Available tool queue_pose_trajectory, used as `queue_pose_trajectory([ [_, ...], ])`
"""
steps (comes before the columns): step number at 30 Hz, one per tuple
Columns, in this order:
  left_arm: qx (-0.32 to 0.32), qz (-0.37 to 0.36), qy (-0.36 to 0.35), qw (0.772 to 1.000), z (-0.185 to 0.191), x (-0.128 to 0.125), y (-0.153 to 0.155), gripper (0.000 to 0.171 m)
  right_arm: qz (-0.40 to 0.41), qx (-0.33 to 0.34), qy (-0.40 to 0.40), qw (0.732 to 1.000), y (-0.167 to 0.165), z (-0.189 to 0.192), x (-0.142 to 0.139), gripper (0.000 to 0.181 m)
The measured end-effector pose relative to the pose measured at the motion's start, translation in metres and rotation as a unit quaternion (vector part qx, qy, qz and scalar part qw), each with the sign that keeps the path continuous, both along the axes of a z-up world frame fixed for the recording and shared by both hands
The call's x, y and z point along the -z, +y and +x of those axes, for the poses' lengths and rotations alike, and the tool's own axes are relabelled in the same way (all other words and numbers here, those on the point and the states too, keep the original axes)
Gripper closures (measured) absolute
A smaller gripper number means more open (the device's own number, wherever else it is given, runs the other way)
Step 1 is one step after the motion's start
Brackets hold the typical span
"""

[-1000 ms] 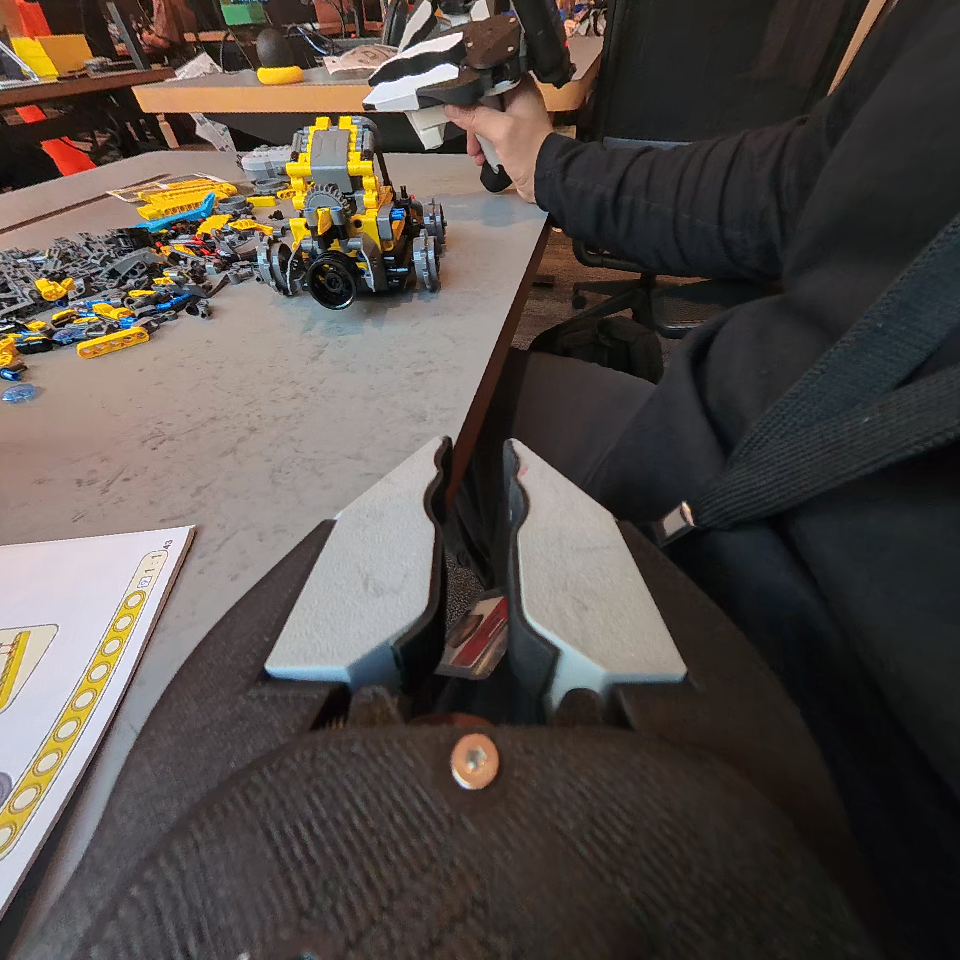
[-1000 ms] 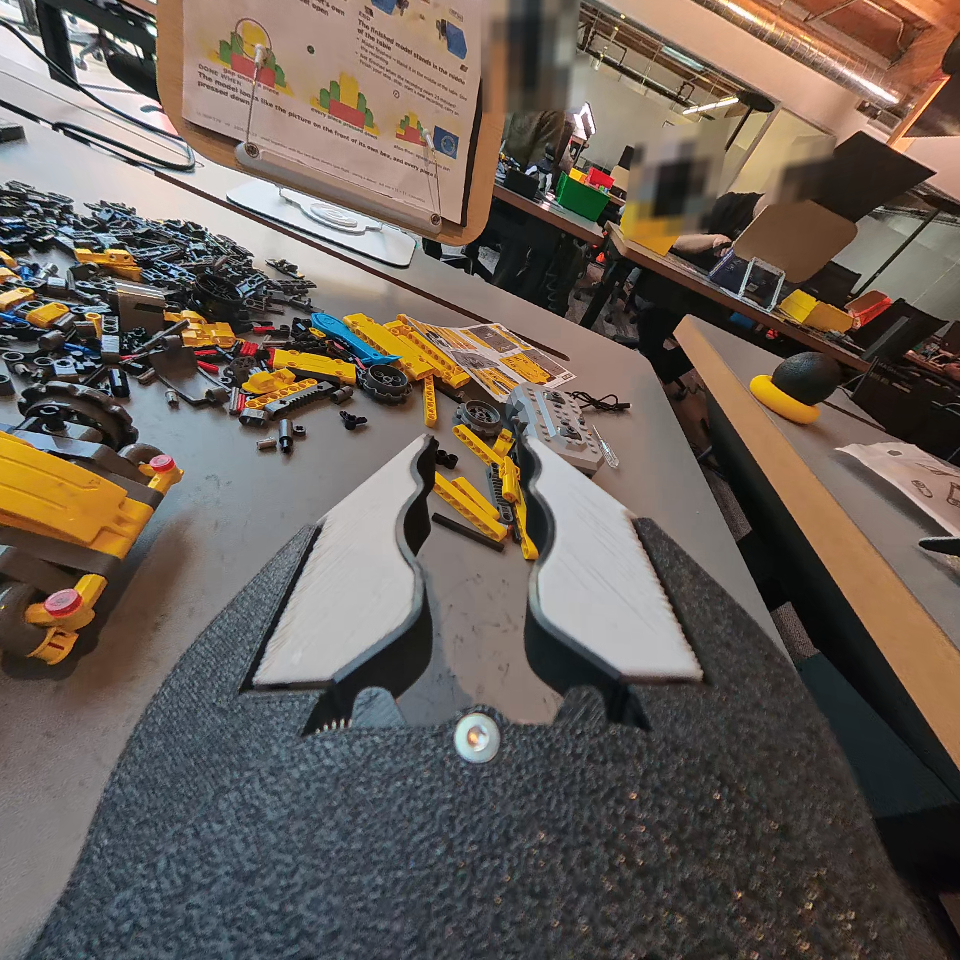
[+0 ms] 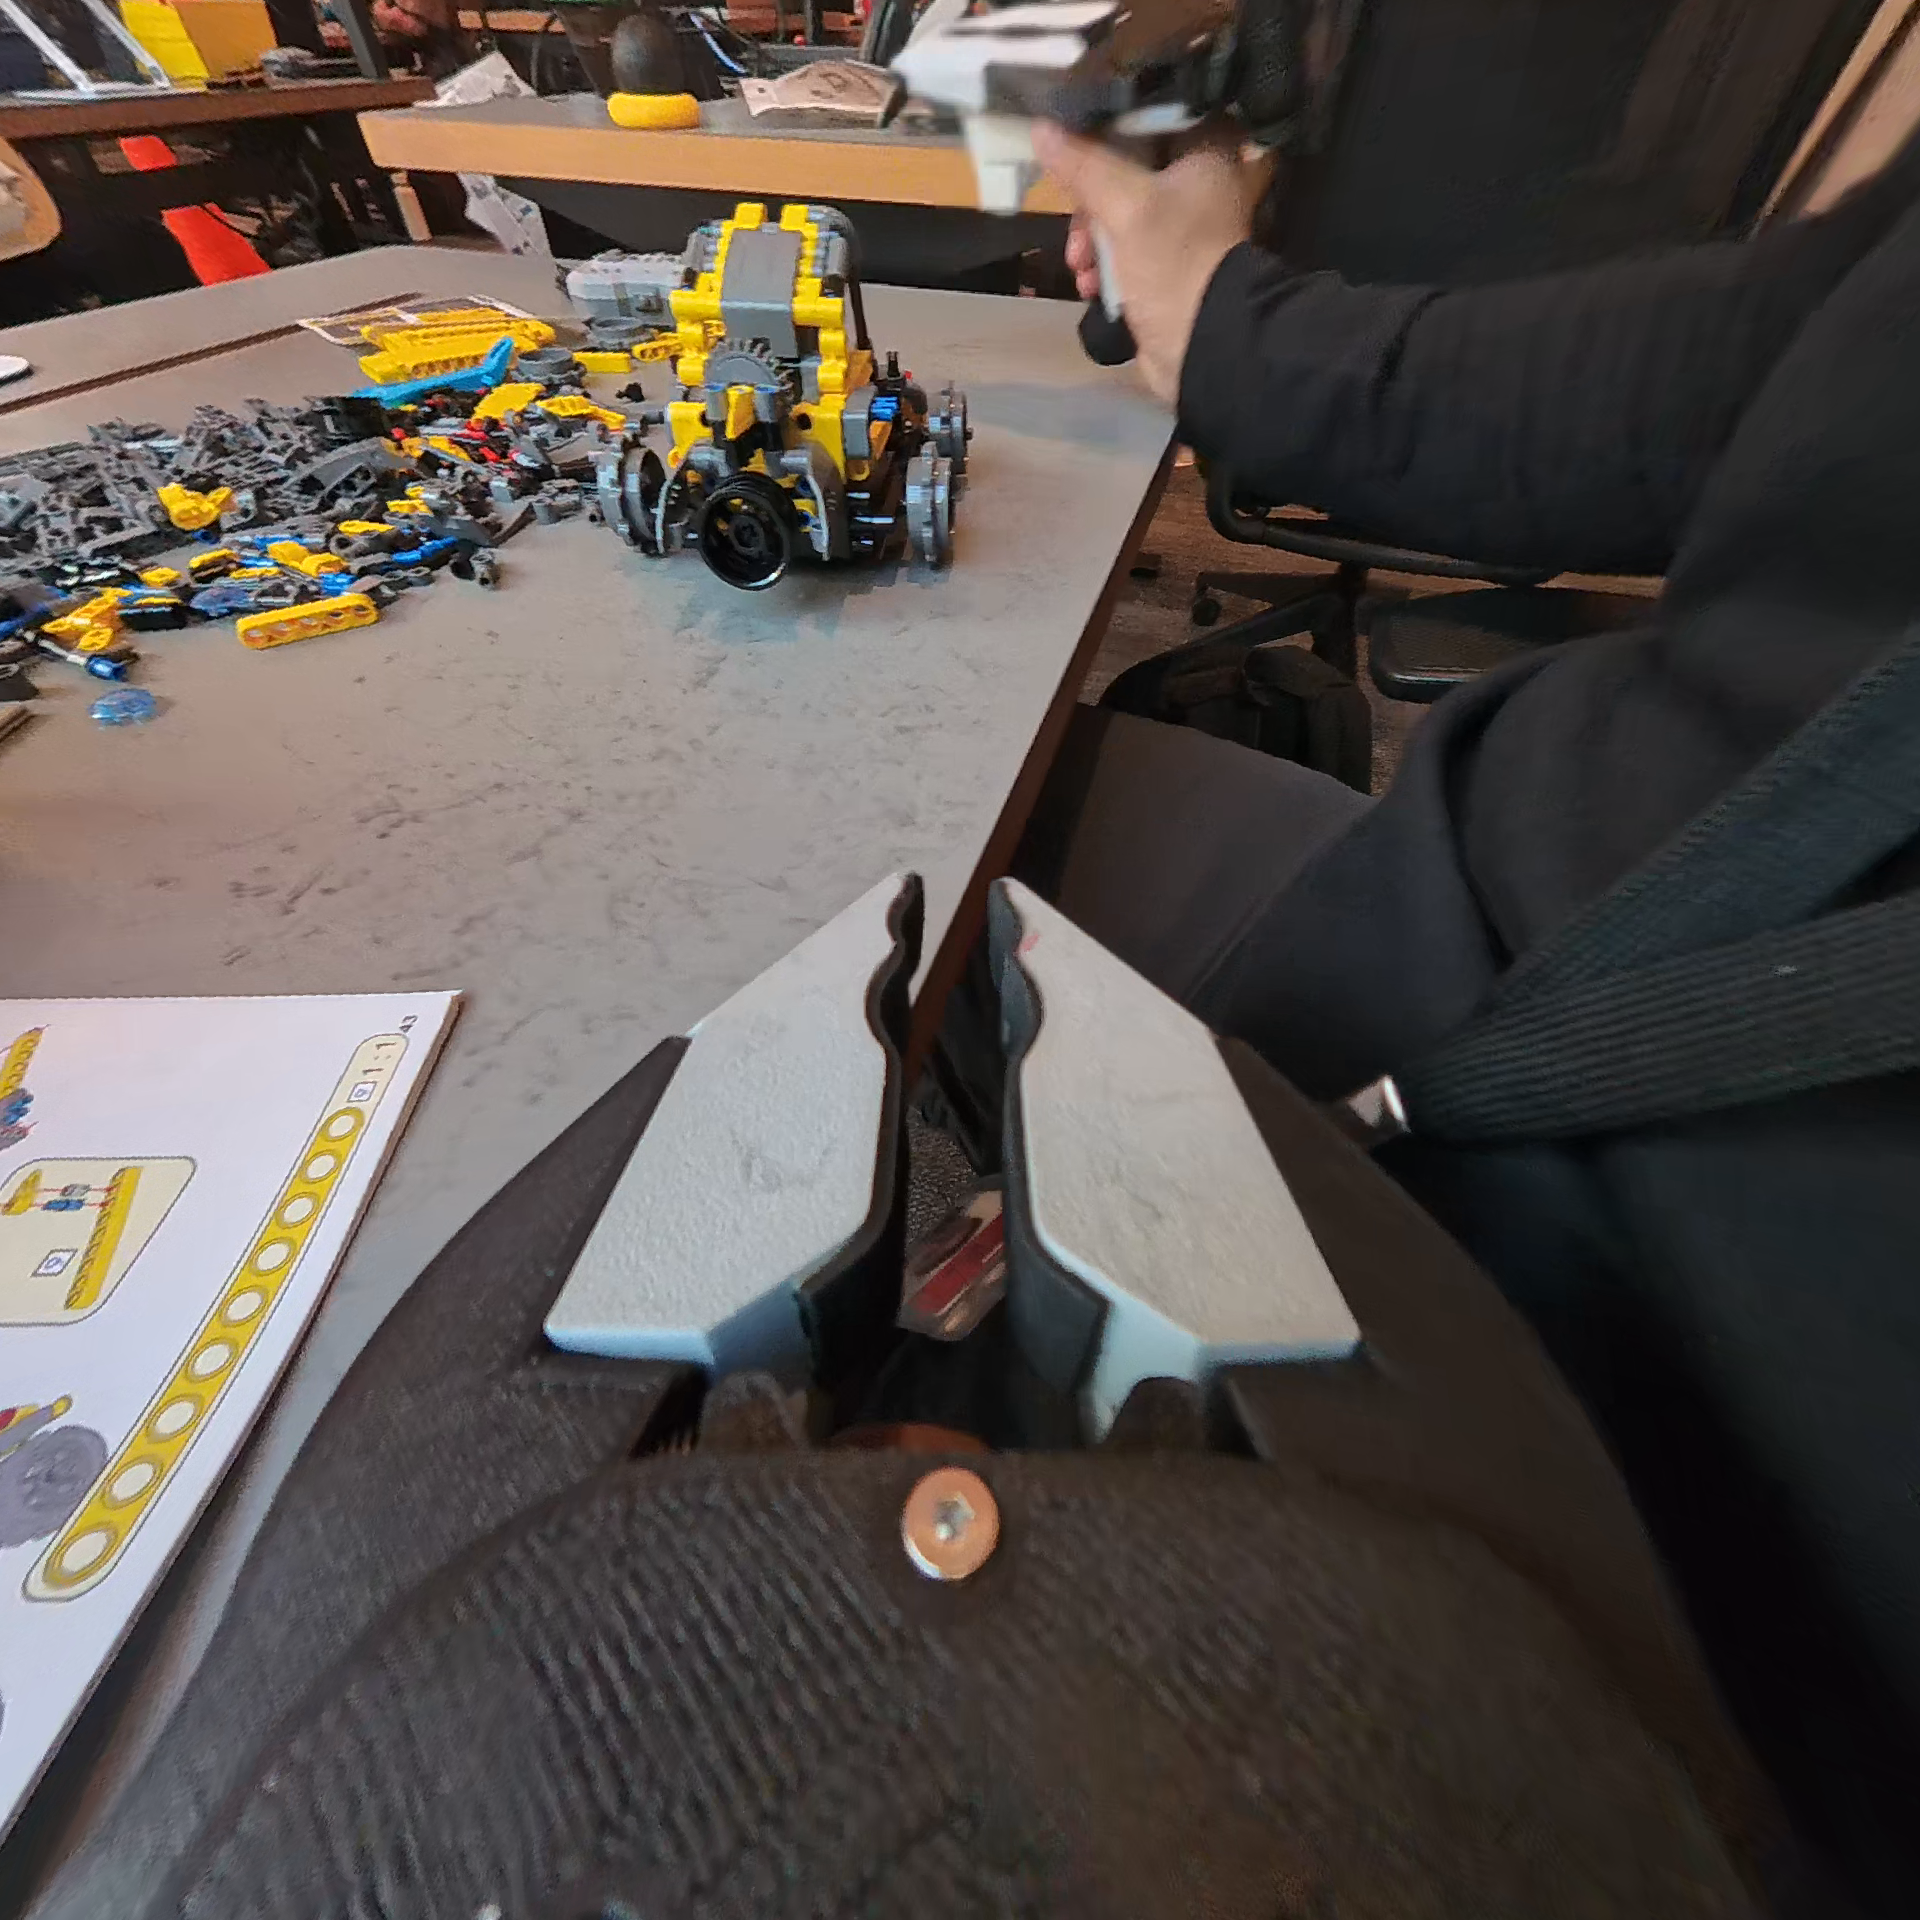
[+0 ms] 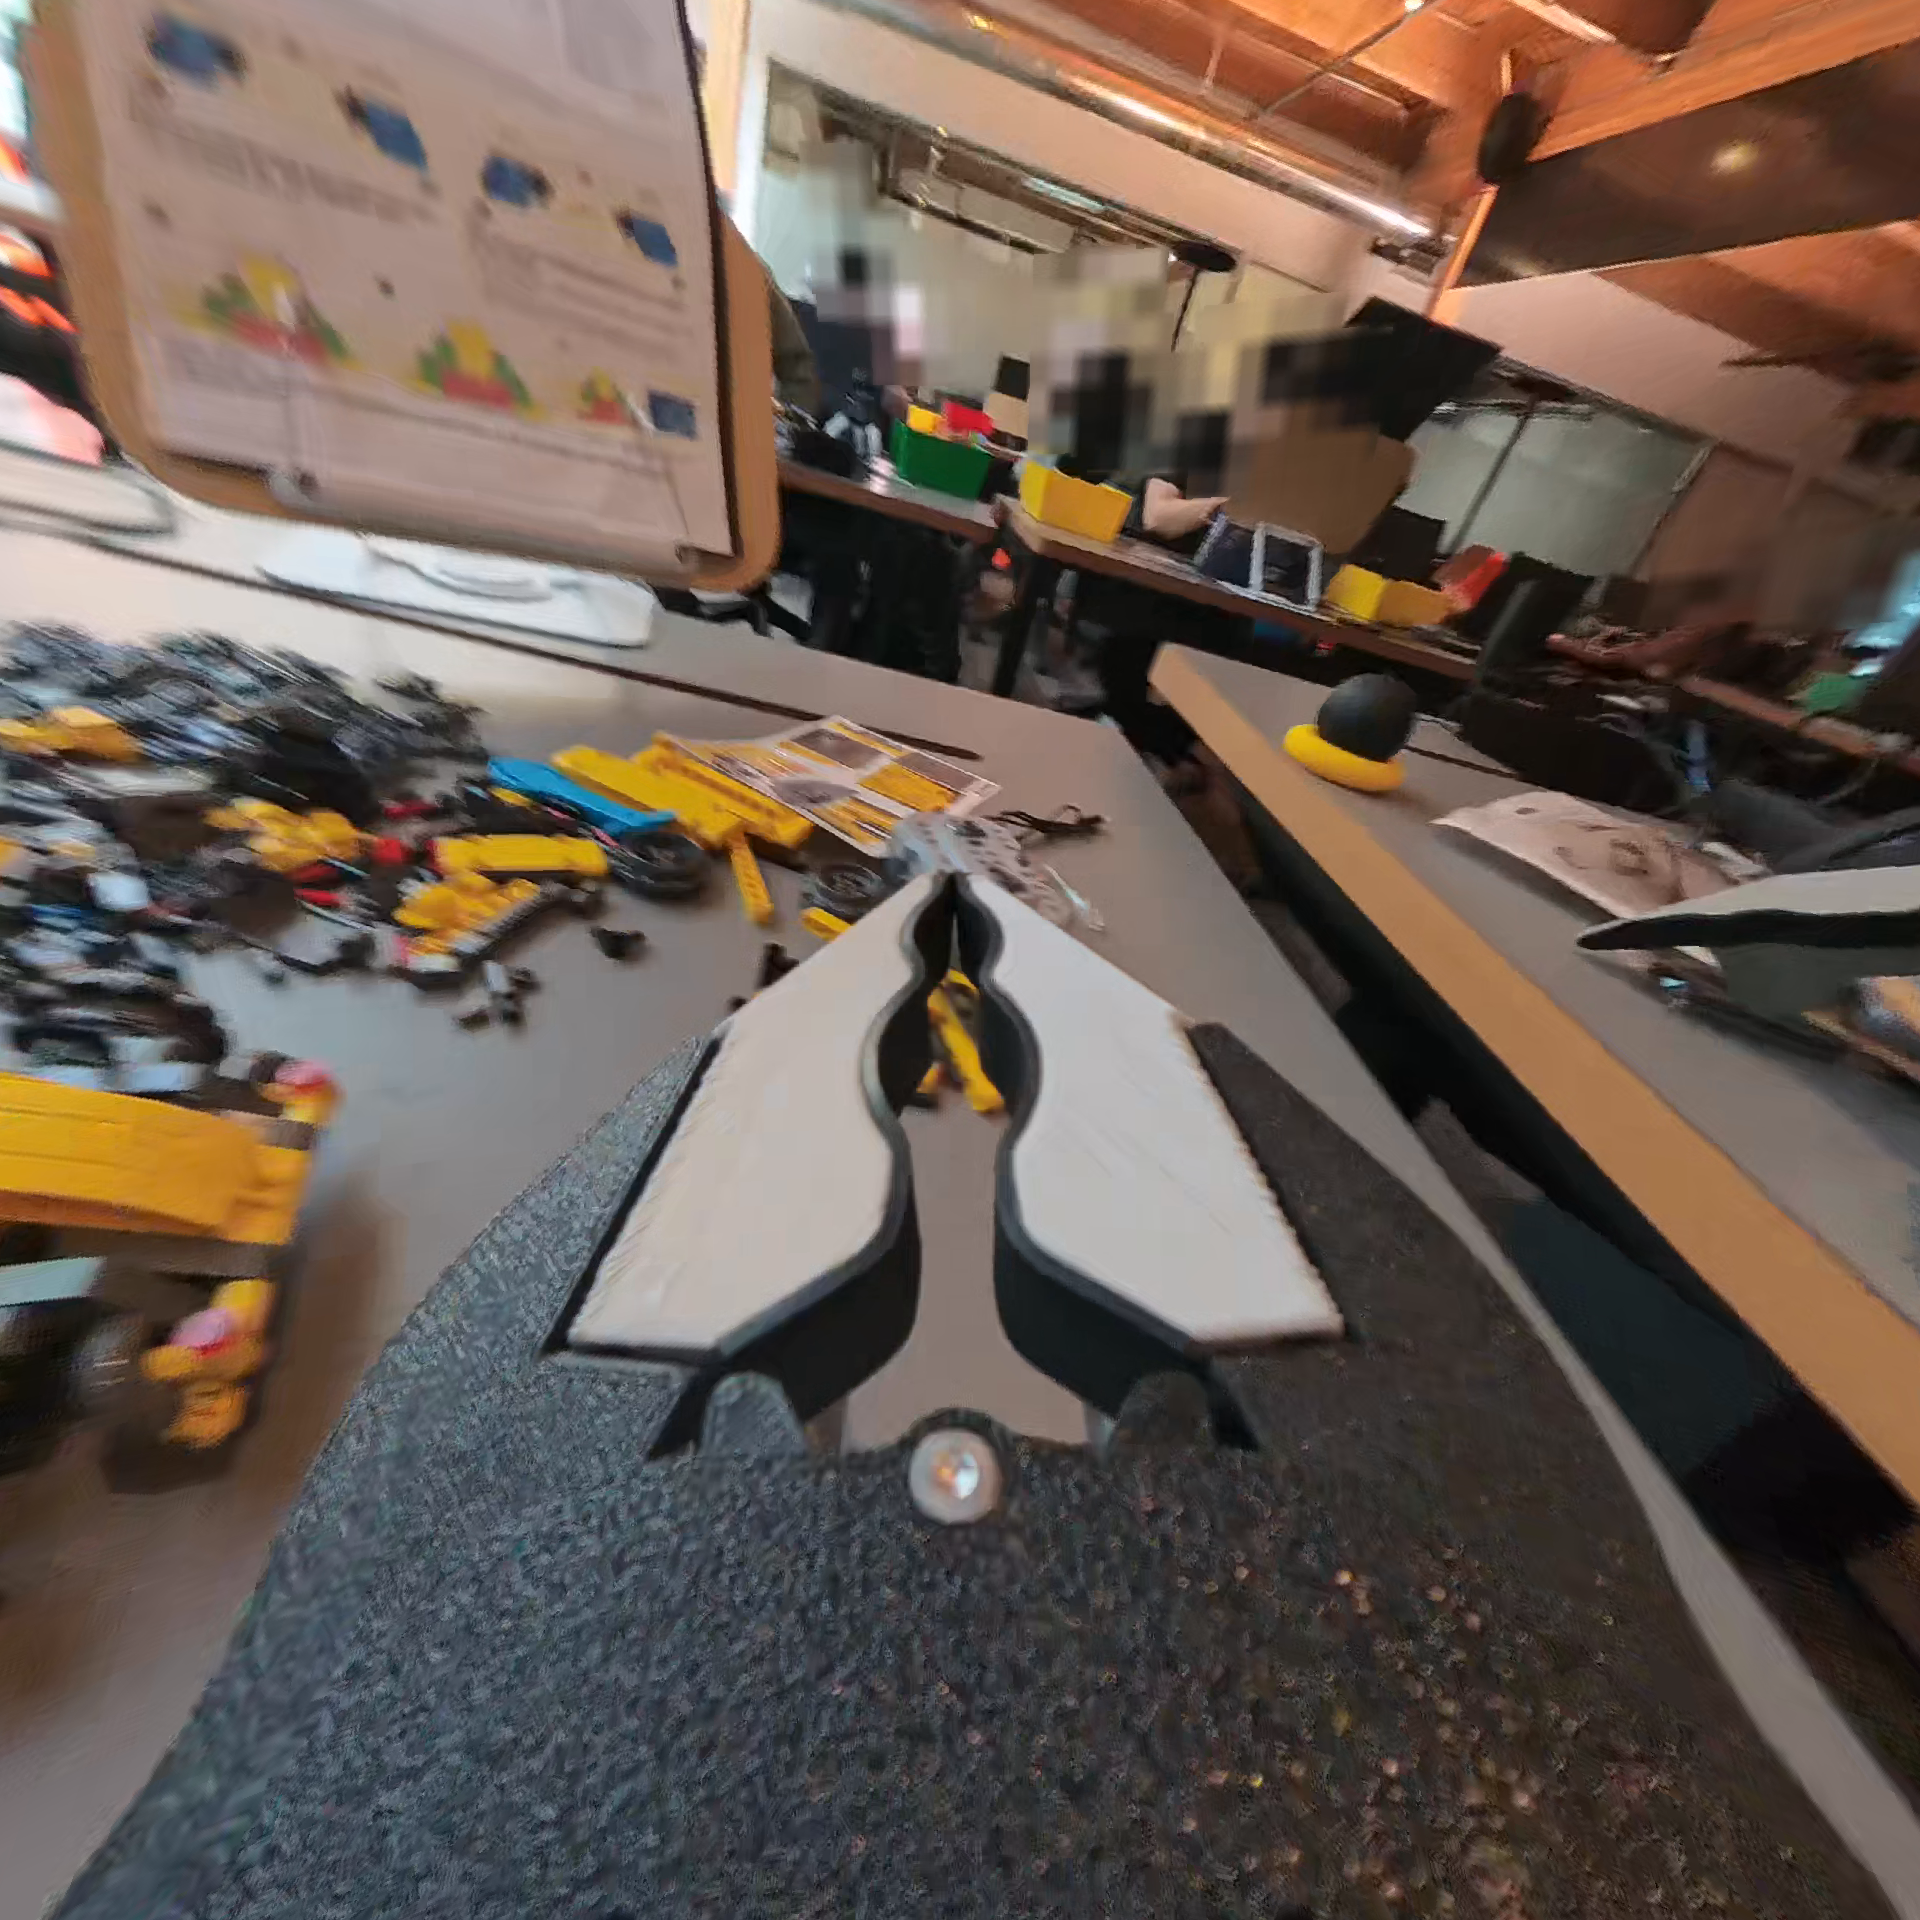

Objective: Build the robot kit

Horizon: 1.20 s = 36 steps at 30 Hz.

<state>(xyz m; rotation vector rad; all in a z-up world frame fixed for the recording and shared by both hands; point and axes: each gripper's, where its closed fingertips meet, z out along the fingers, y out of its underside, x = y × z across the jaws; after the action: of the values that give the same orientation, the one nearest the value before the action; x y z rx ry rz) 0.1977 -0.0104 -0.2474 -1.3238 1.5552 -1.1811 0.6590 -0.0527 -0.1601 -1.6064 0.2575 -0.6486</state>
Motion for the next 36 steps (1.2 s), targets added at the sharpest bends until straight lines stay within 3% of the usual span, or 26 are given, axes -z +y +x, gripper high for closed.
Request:
queue_pose_trajectory([
  [4,-0.013,-0.008,0.005,1.0,0.0,0.002,0.006,0.164,0.09,-0.139,-0.001,0.986,0.005,-0.099,-0.065,0.169],
  [6,-0.013,-0.014,0.005,1.0,0.0,0.002,0.006,0.162,0.09,-0.229,-0.007,0.969,0.021,-0.162,-0.089,0.16],
  [8,-0.01,-0.016,0.002,1.0,-0.001,0.0,0.004,0.161,0.054,-0.333,0.009,0.941,0.043,-0.232,-0.094,0.151],
  [11,-0.006,-0.003,0.001,1.0,-0.002,-0.003,0.001,0.161,-0.058,-0.44,0.029,0.896,0.078,-0.323,-0.065,0.137],
  [14,-0.006,0.015,-0.004,1.0,-0.003,-0.007,-0.001,0.161,-0.182,-0.497,0.06,0.846,0.108,-0.389,-0.012,0.128],
  [15,-0.008,0.019,-0.006,1.0,-0.004,-0.008,-0.001,0.161,-0.219,-0.517,0.064,0.825,0.113,-0.407,0.006,0.14],
  [16,-0.011,0.022,-0.007,1.0,-0.005,-0.009,-0.001,0.16,-0.257,-0.532,0.053,0.805,0.115,-0.42,0.024,0.18],
  [18,-0.02,0.029,-0.011,0.999,-0.007,-0.012,0.003,0.159,-0.283,-0.515,0.019,0.809,0.127,-0.43,0.044,0.181],
  [21,-0.04,0.037,-0.019,0.998,-0.01,-0.016,0.011,0.159,-0.271,-0.524,-0.008,0.807,0.127,-0.445,0.05,0.174],
  [27,-0.066,0.021,-0.019,0.997,-0.013,-0.017,0.021,0.159,-0.276,-0.482,0.024,0.831,0.109,-0.412,0.056,0.161],
  [36,-0.1,0.012,-0.01,0.995,-0.007,-0.012,0.03,0.144,-0.127,-0.398,0.067,0.906,0.058,-0.326,-0.006,0.144],
])
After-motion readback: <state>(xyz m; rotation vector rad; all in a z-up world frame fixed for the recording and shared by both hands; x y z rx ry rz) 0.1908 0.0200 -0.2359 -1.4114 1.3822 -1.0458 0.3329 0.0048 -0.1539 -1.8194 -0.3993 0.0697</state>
